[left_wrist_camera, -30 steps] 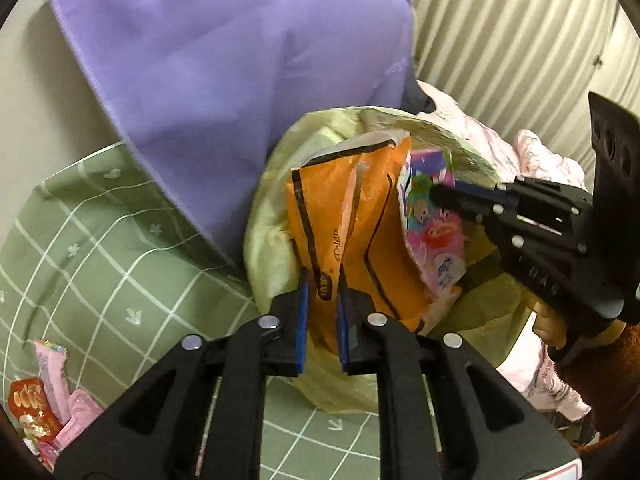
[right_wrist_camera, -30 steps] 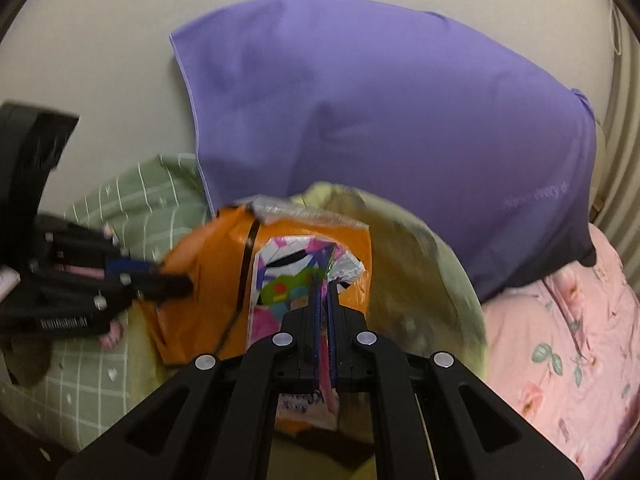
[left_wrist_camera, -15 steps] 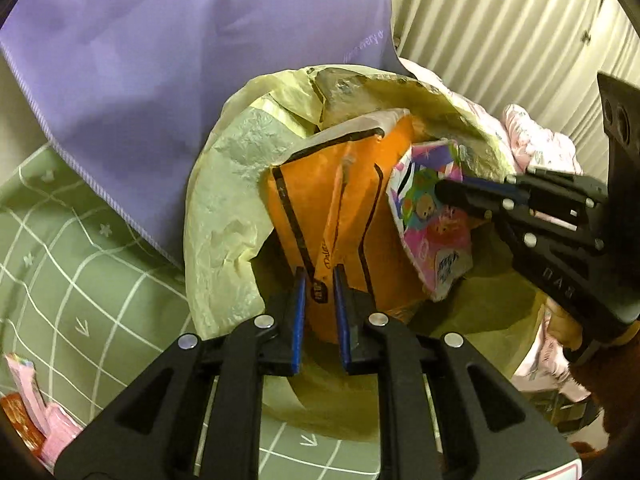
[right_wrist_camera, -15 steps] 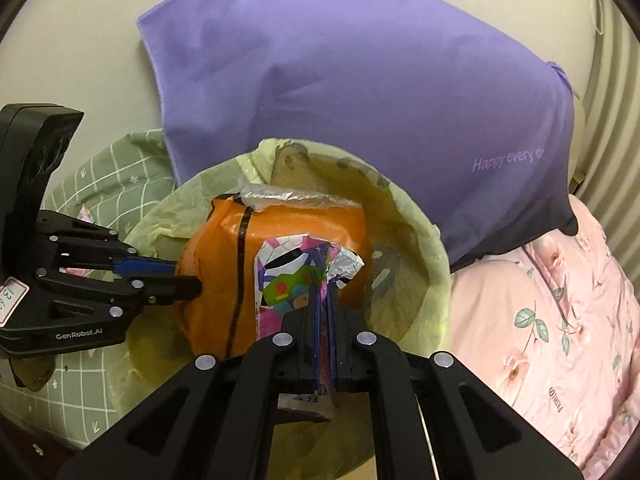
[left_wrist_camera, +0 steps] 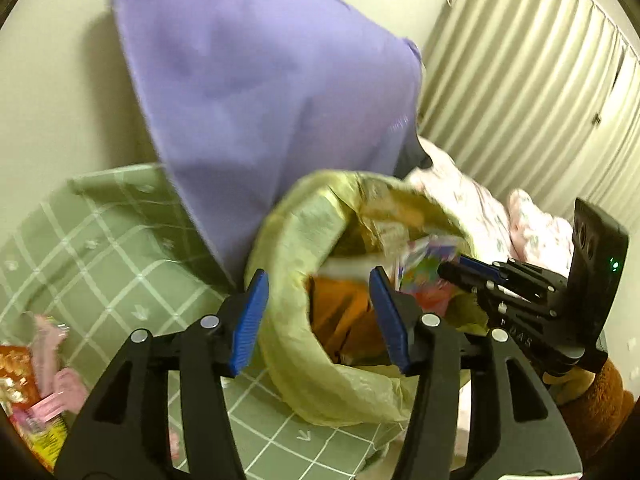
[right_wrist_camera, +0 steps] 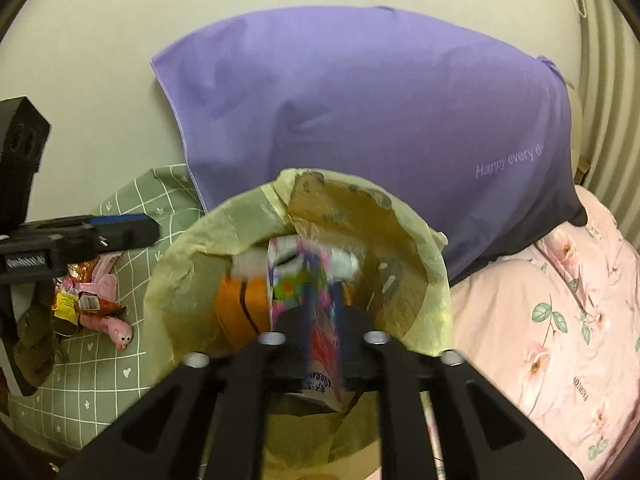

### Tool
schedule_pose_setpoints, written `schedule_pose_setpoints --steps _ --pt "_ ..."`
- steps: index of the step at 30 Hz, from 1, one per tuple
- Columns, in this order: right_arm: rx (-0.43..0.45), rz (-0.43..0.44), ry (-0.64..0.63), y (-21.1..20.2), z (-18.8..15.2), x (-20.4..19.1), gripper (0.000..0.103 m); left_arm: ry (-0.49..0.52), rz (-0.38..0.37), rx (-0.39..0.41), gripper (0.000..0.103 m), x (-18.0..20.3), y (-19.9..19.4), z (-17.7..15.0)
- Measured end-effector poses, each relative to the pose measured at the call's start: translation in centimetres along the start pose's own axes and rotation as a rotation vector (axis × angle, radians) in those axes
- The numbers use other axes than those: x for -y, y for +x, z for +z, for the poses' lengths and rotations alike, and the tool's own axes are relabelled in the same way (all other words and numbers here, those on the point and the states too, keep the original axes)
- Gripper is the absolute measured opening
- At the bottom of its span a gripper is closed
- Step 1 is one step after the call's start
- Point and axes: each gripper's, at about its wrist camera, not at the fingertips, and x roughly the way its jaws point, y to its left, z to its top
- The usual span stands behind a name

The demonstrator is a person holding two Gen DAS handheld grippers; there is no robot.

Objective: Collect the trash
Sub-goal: 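Open both tools to drop the items into the yellow bag, then move both tools back to the table and grasp the red wrapper with the right tool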

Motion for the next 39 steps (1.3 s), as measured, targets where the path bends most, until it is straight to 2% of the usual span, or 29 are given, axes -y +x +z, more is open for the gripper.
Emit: schedule_pose_setpoints --steps 1,6,8,10,12,17,20,24,26,29,32,39 --pt "0.007 0.001 -0.004 -0.2 0.0 -0.2 0.051 -0.01 0.014 0.025 0.051 0.0 -0.9 -0.1" --pt "0.064 0.003 -0.025 -2.1 0.3 -1.6 0.052 -0.068 0.067 0.122 0.055 -1.9 -5.2 -1.9" --pt "0.094 0.006 -0.03 -3.1 0.5 -2.1 0.052 -0.097 0.112 0.156 0.055 -3.4 -7.3 -3.4" --pt "0.119 0.024 -0.029 -3.9 0.8 -2.8 0.054 -0.124 0.167 0.182 0.056 -4.8 -8.9 -4.8" --pt "0.141 0.06 -0.023 -4.5 0.9 -3.6 0.061 -0.148 0.228 0.203 0.056 -6.4 -10.6 -6.3" --pt "0.143 0.246 -0.015 -4.3 1.1 -6.2 0.062 -0.249 0.419 0.243 0.056 -11.6 -15.6 -10.7" --pt "0.117 0.289 -0.106 -3.6 0.9 -9.7 0.062 -0.342 0.512 0.26 0.056 -14.7 -18.6 -13.4" --pt "0.12 0.302 -0.213 -3.0 0.4 -13.7 0.062 -0.481 0.624 0.298 0.056 -18.0 -21.7 -16.3" --pt "0.099 0.321 -0.236 -2.4 0.3 -15.3 0.062 -0.549 0.651 0.316 0.057 -19.2 -23.1 -17.6" --pt "0.052 0.398 -0.281 -1.1 0.1 -18.0 0.062 -0.569 0.694 0.317 0.057 -19.7 -24.2 -19.0" --pt "0.028 0.427 -0.323 -0.3 -0.4 -20.2 0.062 -0.583 0.705 0.3 0.057 -20.0 -24.4 -20.1" --pt "0.003 0.449 -0.329 1.1 -1.2 -22.7 0.062 -0.537 0.653 0.187 0.057 -20.5 -22.0 -22.1"
